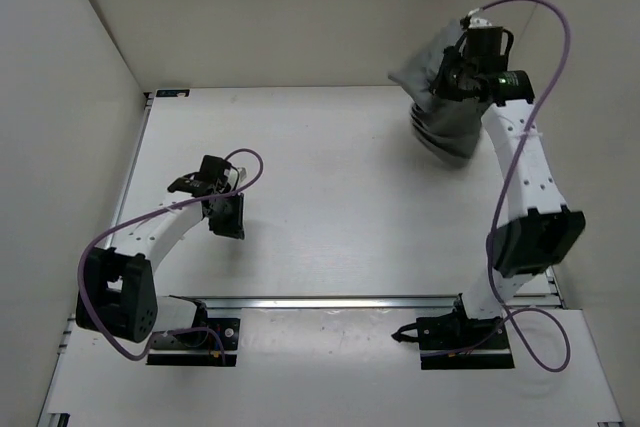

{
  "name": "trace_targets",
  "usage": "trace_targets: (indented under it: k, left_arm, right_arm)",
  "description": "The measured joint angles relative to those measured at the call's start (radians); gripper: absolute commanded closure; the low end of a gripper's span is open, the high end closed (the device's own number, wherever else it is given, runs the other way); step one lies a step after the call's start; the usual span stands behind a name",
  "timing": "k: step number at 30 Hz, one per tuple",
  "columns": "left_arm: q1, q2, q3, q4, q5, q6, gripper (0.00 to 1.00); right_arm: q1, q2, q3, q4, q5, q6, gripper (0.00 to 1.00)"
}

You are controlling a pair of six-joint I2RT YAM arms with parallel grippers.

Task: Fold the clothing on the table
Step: Move the skirt to the center of the board, then flatten the skirt out

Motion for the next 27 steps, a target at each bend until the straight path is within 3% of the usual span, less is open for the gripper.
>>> trace_targets:
  k: [4,8,10,11,12,17,21,27]
  left_arm:
    - [0.066,-0.006,0.063,-0.035,-0.003,-0.031,0.73]
    - [0.134,-0.070,0.171,-0.038,-0.053,-0.069,0.68]
    - [0.133,-0.103,0.224,-0.040,-0.076,-0.078,0.65]
    - [0.127,-0.116,0.247,-0.038,-0.078,-0.082,0.64]
    - [0.121,-0.126,0.261,-0.032,-0.083,-0.083,0.63]
    - [0.109,-0.135,0.227,-0.017,-0.071,-0.098,0.61]
    - [0.075,-0.101,0.175,0.023,-0.058,-0.142,0.59]
    - [-0.028,0.089,0.174,0.160,-0.045,-0.256,0.53]
  right_arm:
    - [0.092,-0.174,0.037,0.043,-0.167,0.034,1.00]
    - [0.185,-0.295,-0.105,0.087,-0.260,0.087,1.00]
    - [0.202,-0.336,-0.249,0.099,-0.292,0.113,0.86]
    - [0.198,-0.346,-0.338,0.104,-0.304,0.132,0.71]
    - [0.185,-0.349,-0.426,0.095,-0.308,0.147,0.64]
    - [0.092,-0.285,-0.733,-0.042,-0.221,0.175,0.56]
    - [0.137,-0.292,-0.727,-0.081,-0.180,0.180,0.53]
    - [0.356,-0.201,-0.588,0.032,-0.206,0.188,0.51]
